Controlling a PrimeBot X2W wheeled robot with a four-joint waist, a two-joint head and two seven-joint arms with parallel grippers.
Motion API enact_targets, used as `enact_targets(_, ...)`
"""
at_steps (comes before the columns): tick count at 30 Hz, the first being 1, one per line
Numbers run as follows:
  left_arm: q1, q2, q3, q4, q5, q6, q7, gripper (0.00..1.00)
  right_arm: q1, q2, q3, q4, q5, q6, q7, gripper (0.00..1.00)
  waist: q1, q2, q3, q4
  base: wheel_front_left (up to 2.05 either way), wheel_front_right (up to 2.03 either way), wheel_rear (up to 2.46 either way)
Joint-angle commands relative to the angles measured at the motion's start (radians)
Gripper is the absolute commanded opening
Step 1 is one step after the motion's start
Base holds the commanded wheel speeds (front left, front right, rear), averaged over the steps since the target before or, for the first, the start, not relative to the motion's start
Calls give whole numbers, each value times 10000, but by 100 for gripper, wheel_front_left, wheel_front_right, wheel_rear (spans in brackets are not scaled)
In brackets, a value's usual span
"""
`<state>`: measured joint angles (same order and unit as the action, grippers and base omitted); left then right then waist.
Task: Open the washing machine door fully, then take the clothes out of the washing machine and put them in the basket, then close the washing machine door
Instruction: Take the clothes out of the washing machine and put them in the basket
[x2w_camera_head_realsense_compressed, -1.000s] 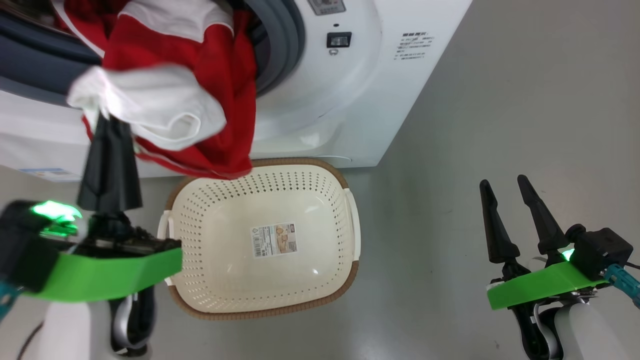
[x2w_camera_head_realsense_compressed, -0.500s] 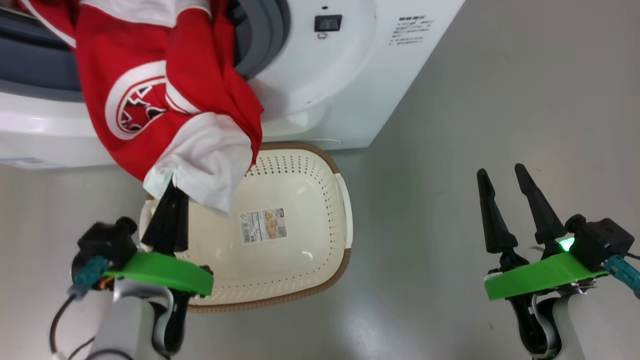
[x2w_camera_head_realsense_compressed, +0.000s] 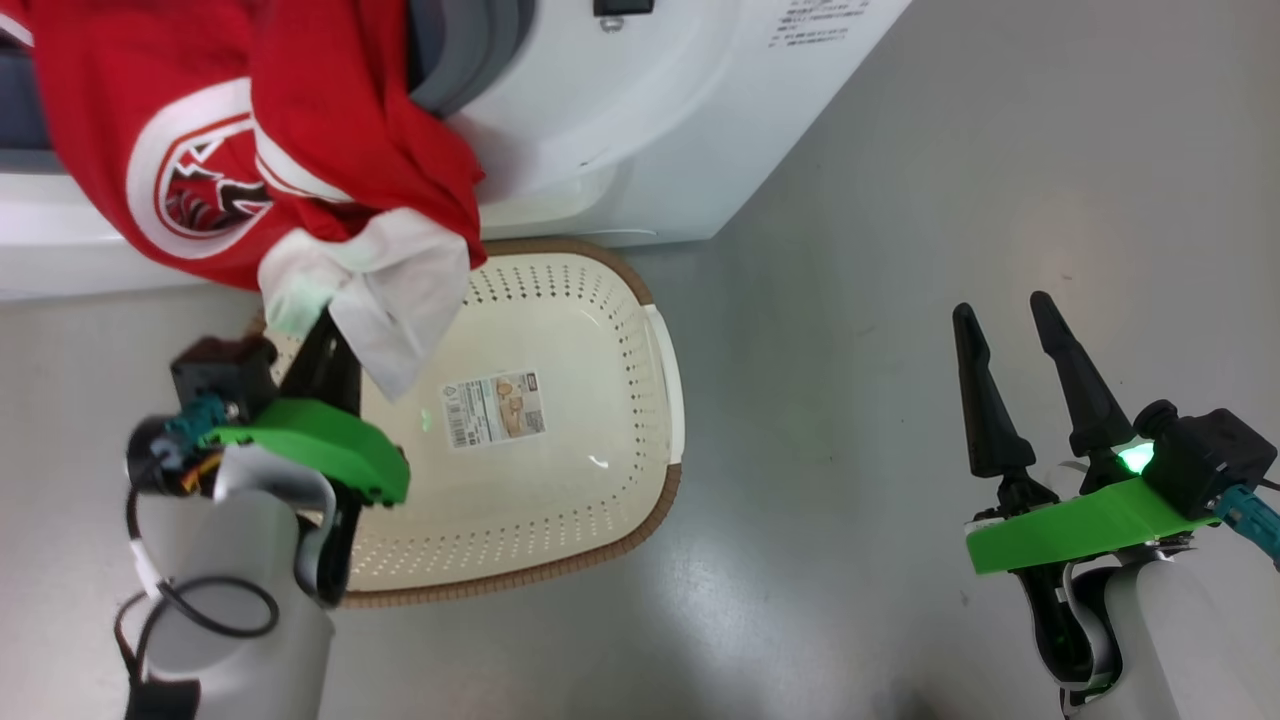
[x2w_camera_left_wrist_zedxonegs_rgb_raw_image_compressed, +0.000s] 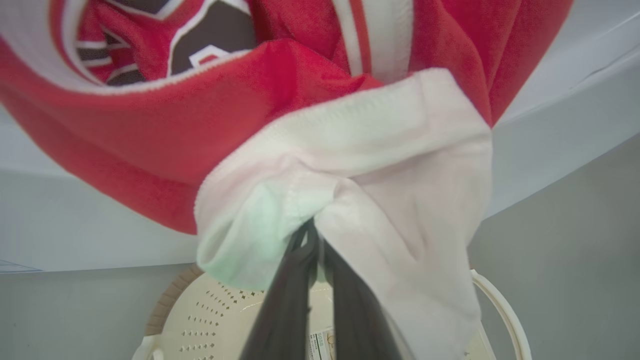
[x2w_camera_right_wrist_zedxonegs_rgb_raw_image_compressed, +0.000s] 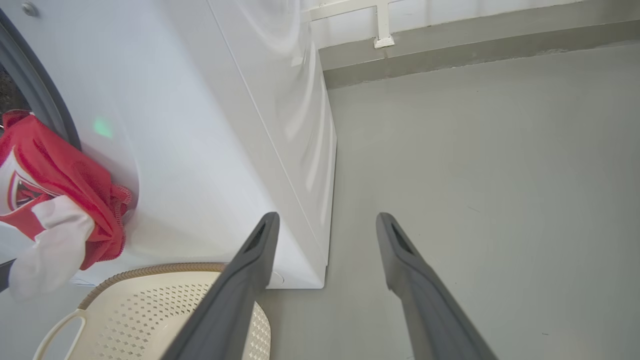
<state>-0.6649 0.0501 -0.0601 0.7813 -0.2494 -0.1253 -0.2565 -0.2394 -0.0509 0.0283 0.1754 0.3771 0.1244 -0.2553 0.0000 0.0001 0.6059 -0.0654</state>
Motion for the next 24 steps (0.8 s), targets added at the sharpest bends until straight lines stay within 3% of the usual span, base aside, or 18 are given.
enact_targets(1, -166, 350, 288, -15, 121, -53, -53, 0, -37, 7, 249, -245, 46, 63, -65, 100, 0, -1, 160, -85, 0, 0, 0)
enact_targets(5, -536, 320, 484, 254, 224, -54, -53, 24, -100, 7, 211, -264, 36, 63, -65, 100, 0, -1, 267, -78, 0, 0, 0)
enact_targets(7, -655, 317, 540, 334, 243, -54, -53, 50, -141, 7, 197, -262, 33, 63, -65, 100, 0, -1, 313, -78, 0, 0, 0)
enact_targets(8, -700, 322, 556, 347, 250, -54, -53, 69, -166, 7, 180, -257, 26, 63, -65, 100, 0, -1, 325, -73, 0, 0, 0)
enact_targets(9, -737, 336, 580, 313, 267, -54, -53, 95, -205, 7, 127, -251, 8, 63, -65, 100, 0, -1, 324, -40, 0, 0, 0)
enact_targets(10, -730, 336, 603, 279, 265, -54, -53, 100, -215, 7, 104, -249, -4, 63, -65, 100, 0, -1, 317, -19, 0, 0, 0)
enact_targets(24, 94, 143, 797, -1211, 164, -54, -53, 100, -181, 7, -70, -207, -187, 63, -65, 100, 0, -1, 26, 409, 0, 0, 0)
